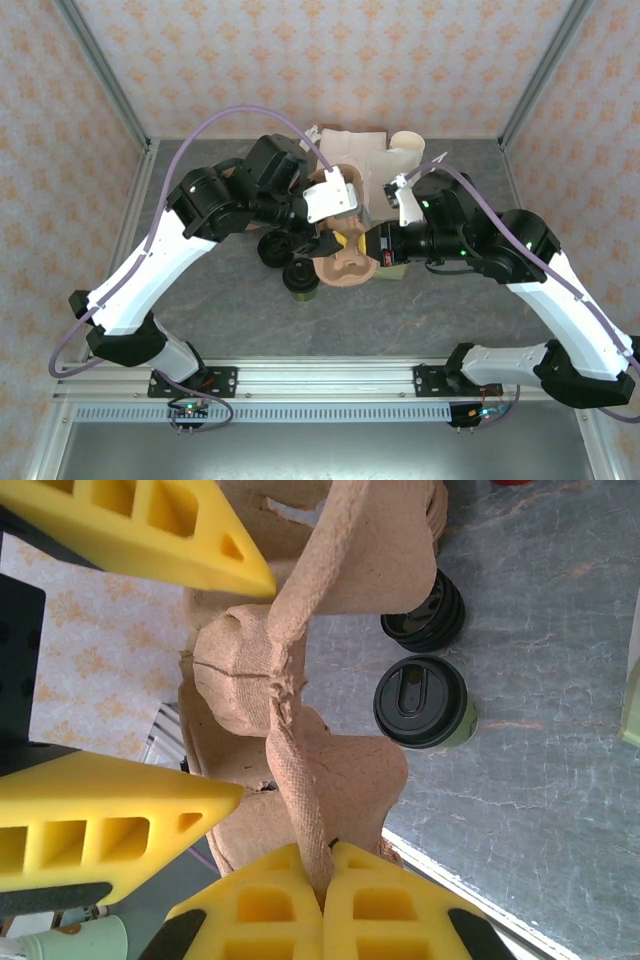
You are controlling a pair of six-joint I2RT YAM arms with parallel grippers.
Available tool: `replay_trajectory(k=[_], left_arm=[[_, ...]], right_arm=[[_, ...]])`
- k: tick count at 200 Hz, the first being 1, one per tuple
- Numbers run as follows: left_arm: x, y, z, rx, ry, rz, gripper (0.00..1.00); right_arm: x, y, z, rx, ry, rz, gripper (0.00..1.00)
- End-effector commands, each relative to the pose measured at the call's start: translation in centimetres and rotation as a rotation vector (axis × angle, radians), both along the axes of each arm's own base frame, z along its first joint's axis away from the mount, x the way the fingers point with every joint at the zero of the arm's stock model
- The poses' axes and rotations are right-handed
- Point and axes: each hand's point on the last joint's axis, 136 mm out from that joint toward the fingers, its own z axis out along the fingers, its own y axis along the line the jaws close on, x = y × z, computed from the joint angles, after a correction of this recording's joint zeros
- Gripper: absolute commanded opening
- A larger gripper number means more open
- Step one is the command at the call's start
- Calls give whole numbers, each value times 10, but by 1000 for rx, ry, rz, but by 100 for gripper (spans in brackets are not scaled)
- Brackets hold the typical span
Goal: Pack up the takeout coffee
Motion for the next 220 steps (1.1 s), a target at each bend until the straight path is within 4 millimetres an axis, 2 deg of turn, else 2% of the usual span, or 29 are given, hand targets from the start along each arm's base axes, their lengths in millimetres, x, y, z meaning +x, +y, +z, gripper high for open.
replay_trajectory(k=[1,36,79,117,133,148,155,220], left_arm=[[0,-2,-3,14,-14,-18,56],[3,-3,-5,17,-17,-12,44],[2,-5,-4,9,-20,-22,40],[1,-6,-3,2,-19,-28,32],[-1,-7,-4,-1,-9,-39,33],[-3,-8,-4,-4,-4,-48,44],[-3,-8,-5,-4,-3,-49,46],[-3,-11,-6,-4,5,-56,41]], right_arm=[[-2,-1,4,0,-10,16,0],[-2,-2,5,0,-15,16,0],[-1,-1,4,3,-11,14,0],[-1,-2,5,7,-13,10,0],[-1,-2,6,14,-17,9,0],[-1,-2,6,14,-17,7,0],[-1,-2,6,14,-17,10,0],[-1,-1,4,11,-11,13,0]])
